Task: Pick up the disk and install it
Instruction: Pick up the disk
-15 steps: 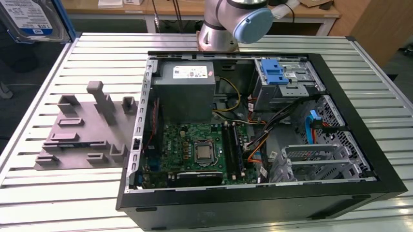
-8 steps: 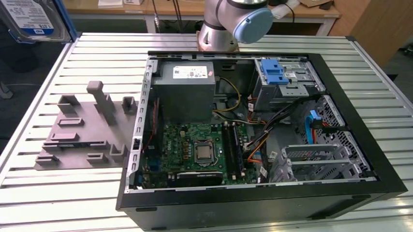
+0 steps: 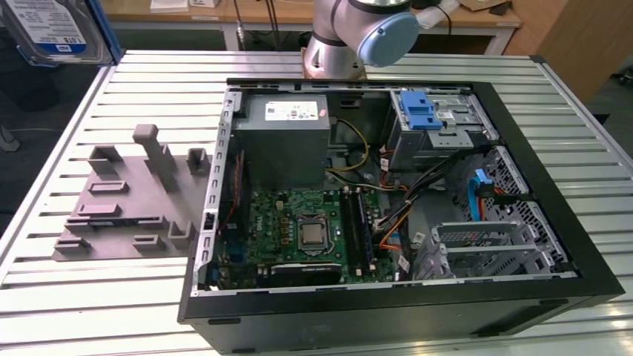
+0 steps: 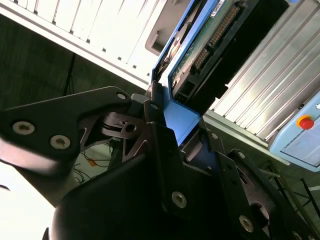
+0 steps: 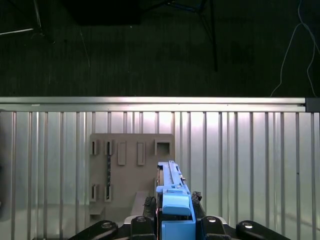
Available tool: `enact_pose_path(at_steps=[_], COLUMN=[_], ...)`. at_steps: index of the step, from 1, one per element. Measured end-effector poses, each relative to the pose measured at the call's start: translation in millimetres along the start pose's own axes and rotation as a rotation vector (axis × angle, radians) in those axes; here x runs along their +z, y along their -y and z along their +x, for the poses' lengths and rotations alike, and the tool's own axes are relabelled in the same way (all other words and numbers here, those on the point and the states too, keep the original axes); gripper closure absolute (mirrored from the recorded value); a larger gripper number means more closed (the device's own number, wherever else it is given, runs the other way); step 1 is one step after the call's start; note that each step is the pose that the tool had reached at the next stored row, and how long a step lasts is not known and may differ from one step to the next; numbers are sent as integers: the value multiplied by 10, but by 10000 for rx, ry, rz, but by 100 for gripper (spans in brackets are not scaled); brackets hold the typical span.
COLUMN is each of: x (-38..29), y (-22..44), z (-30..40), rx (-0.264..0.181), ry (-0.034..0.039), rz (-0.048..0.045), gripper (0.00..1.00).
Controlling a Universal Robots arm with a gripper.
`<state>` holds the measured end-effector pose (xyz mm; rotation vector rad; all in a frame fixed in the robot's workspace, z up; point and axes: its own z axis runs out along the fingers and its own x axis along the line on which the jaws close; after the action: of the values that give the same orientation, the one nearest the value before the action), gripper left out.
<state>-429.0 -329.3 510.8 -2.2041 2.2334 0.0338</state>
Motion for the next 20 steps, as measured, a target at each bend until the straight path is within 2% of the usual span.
enact_pose_path(at_steps=[20], x=[-1], y=[101], z=[-1], rx=[-1], ry=[0], rz=[1], gripper=[64])
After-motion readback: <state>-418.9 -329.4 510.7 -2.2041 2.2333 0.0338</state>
